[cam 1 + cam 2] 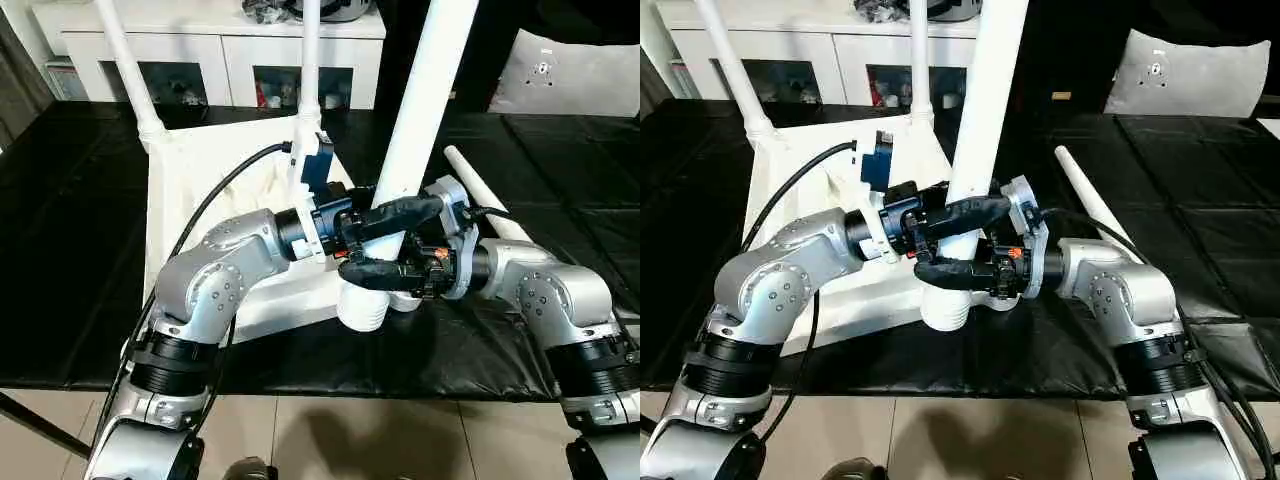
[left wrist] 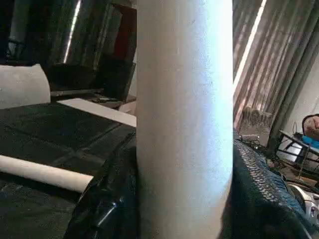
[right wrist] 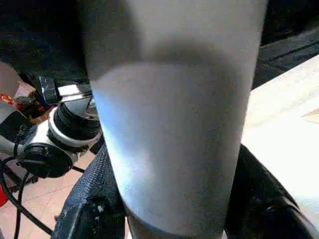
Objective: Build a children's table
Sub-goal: Pick table leg
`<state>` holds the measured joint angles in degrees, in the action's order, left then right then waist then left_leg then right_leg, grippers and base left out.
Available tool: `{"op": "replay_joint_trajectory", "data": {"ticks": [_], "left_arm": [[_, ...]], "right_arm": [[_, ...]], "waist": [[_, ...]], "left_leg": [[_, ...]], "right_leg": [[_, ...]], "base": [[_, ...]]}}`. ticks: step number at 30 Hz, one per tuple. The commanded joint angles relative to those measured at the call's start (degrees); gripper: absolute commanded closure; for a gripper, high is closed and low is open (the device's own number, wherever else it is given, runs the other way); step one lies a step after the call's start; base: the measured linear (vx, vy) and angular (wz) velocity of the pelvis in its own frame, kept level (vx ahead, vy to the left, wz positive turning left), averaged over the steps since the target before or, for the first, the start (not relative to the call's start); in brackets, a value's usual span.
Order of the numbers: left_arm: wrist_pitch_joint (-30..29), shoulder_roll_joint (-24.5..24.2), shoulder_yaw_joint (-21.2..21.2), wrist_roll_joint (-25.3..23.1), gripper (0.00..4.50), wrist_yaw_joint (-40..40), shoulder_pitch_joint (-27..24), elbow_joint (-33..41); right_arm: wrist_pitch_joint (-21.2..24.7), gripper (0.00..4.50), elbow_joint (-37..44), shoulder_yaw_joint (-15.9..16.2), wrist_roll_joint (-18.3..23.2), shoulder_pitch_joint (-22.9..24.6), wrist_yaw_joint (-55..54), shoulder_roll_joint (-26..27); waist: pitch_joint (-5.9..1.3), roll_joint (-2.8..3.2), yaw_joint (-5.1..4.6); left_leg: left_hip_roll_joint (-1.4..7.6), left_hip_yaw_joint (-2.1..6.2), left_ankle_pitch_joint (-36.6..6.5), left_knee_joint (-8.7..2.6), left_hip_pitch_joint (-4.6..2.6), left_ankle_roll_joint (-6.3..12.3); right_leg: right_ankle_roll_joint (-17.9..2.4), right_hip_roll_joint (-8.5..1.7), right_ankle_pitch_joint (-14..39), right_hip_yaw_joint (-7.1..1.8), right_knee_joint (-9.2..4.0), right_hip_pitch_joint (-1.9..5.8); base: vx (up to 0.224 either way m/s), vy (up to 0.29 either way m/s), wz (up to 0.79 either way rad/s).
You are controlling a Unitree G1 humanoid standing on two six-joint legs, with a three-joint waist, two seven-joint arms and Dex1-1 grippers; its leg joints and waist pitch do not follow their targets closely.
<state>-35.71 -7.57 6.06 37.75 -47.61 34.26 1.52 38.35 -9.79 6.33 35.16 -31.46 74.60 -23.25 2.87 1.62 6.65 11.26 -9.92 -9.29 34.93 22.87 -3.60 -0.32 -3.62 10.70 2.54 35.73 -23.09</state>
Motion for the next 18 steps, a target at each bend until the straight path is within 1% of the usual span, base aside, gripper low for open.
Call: {"op": "replay_joint_trajectory", "data": {"ticks": [1, 4, 6, 7, 8, 9, 10, 11, 12, 13, 15, 18], "left_arm": [[0.17, -0.38, 0.6, -0.4, 2.62, -0.84, -0.04, 1.41], [-0.32, -0.52, 0.75, -0.63, 2.62, -0.06, 0.1, 1.39], [-0.98, 0.14, 0.06, -0.15, 2.62, 1.28, 0.31, 1.02], [-1.67, 0.4, -0.35, 0.69, 2.27, 1.4, 0.38, 1.07], [-1.99, 0.59, -0.65, 1.24, 2.06, 1.44, 0.42, 1.17], [-2.33, 0.84, -0.97, 1.77, 2.06, 1.66, 0.47, 1.28], [-2.82, 1.05, -1.13, 2.63, 1.9, 1.36, 0.51, 1.69], [-2.82, 1.05, -1.13, 2.63, 1.9, 1.36, 0.51, 1.69], [-2.69, 1.36, -1.23, 2.79, 1.83, 1.61, 0.46, 1.96], [-2.09, 2.36, -1.53, 3.1, 1.73, 2.34, 0.34, 2.37], [-2.38, 3.35, -1.93, 4.1, 1.59, 3.02, 0.26, 2.77], [-3.19, 4.95, -2.66, 5.64, 1.57, 4.45, 0.19, 3.15]], "right_arm": [[-0.17, 2.54, -0.07, 0.42, -0.78, -0.51, -0.12, -0.66], [-1.28, 2.54, -0.67, 0.75, -2.14, -0.54, -1.29, -0.34], [-1.94, 2.54, -1.38, 1.01, -3.25, -0.66, -2.4, -0.13], [-1.95, 2.54, -1.52, 0.87, -3.26, -0.63, -2.75, 0.07], [-1.63, 2.54, -1.52, 0.67, -3.01, -0.55, -3.08, 0.35], [-0.98, 2.54, -1.49, 0.67, -2.87, -0.49, -3.6, 0.59], [-1.52, 2.55, -1.6, 1.13, -3.62, -0.27, -4.59, 1.12], [-1.52, 2.55, -1.6, 1.13, -3.62, -0.27, -4.59, 1.12], [-2.26, 2.55, -1.96, 1.34, -4.28, -0.17, -5.46, 1.64], [-3.97, 2.55, -3.7, 1.58, -5.9, -0.31, -8.02, 3.02], [-5.44, 2.55, -5.36, 1.66, -7.23, -0.58, -10.51, 4.34], [-6.7, 2.55, -6.74, 1.59, -8.13, -0.81, -12.12, 5.54]], "waist": [[-4.19, -1.21, 0.18], [-4.16, -1.19, 0.16], [-4.17, -1.22, 0.12], [-4.15, -1.19, 0.13], [-4.16, -1.2, 0.11], [-4.14, -1.18, 0.11], [-4.15, -1.18, 0.13], [-4.12, -1.17, 0.08], [-4.14, -1.17, 0.09], [-4.14, -1.15, 0.05], [-4.1, -1.09, -0.01], [-4.14, -1.1, -0.12]], "left_leg": [[1.48, 0.28, -8.16, -3.59, -1.19, 2.31], [1.48, 0.3, -8.22, -3.62, -1.16, 2.22], [1.5, 0.26, -8.37, -3.58, -1.16, 2.08], [1.46, 0.27, -8.44, -3.59, -1.17, 2.08], [1.45, 0.28, -8.45, -3.59, -1.16, 2.13], [1.47, 0.29, -8.48, -3.6, -1.18, 2.11], [1.46, 0.26, -8.47, -3.59, -1.23, 1.97], [1.47, 0.28, -8.58, -3.61, -1.21, 1.9], [1.48, 0.3, -8.69, -3.64, -1.24, 1.76], [1.48, 0.28, -8.83, -3.62, -1.15, 1.62], [1.47, 0.3, -9.08, -3.68, -1.18, 1.37], [1.43, 0.31, -9.16, -3.7, -1.18, 1.28]], "right_leg": [[-10.86, -3.72, 10.56, -1.83, -4.1, 2.87], [-10.76, -3.71, 10.85, -1.83, -4.1, 2.85], [-10.91, -3.74, 10.8, -1.84, -4.1, 2.83], [-10.9, -3.7, 10.9, -1.83, -4.11, 2.82], [-10.88, -3.71, 10.96, -1.83, -4.11, 2.86], [-10.88, -3.71, 11.13, -1.82, -4.1, 2.82], [-10.9, -3.7, 11.28, -1.84, -4.16, 2.74], [-10.88, -3.69, 11.4, -1.84, -4.14, 2.72], [-10.72, -3.71, 11.59, -1.83, -4.16, 2.74], [-10.73, -3.84, 11.81, -1.85, -4.19, 2.68], [-10.74, -3.8, 11.93, -1.81, -4.25, 2.66], [-10.87, -3.68, 11.21, -1.8, -4.15, 2.74]], "base": [[0.0, 0.0, 0.0], [0.0, 0.0, 0.0], [0.0, 0.0, 0.0], [0.0, 0.0, 0.0], [0.0, 0.0, 0.0], [0.0, 0.0, 0.0], [0.0, 0.0, 0.0], [0.0, 0.0, 0.0], [0.0, 0.0, 0.0], [0.0, 0.0, 0.0], [0.0, 0.0, 0.0], [0.0, 0.0, 0.0]]}}
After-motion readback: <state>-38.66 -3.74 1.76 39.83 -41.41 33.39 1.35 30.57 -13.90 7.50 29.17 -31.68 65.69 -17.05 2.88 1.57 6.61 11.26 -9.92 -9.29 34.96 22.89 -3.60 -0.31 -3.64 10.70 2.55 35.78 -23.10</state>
